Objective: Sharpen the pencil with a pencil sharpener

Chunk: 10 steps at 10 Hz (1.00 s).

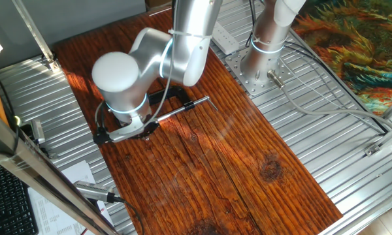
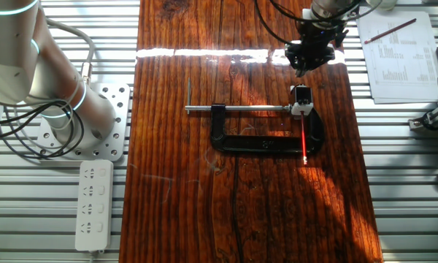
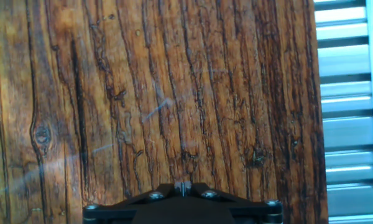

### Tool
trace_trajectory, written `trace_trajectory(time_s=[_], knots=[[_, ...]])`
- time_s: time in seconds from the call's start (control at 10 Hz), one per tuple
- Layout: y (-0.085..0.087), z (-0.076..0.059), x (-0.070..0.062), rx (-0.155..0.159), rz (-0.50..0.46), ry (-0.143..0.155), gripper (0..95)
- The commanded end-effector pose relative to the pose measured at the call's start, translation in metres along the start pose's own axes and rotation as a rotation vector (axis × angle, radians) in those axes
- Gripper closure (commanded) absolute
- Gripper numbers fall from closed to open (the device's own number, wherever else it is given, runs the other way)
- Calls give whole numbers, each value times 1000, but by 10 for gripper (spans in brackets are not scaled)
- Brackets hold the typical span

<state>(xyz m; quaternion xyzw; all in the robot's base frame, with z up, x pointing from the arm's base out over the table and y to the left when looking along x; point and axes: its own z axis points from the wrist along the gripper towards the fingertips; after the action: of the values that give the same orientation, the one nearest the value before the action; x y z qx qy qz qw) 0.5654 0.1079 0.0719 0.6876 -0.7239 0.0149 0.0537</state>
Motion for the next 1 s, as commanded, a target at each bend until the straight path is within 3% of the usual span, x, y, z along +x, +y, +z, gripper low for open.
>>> trace_trajectory(time_s=[0.1,1.0], knots=[[-1,1,0,11,-56,42,760],[2,27,7,43,-35,2,760]])
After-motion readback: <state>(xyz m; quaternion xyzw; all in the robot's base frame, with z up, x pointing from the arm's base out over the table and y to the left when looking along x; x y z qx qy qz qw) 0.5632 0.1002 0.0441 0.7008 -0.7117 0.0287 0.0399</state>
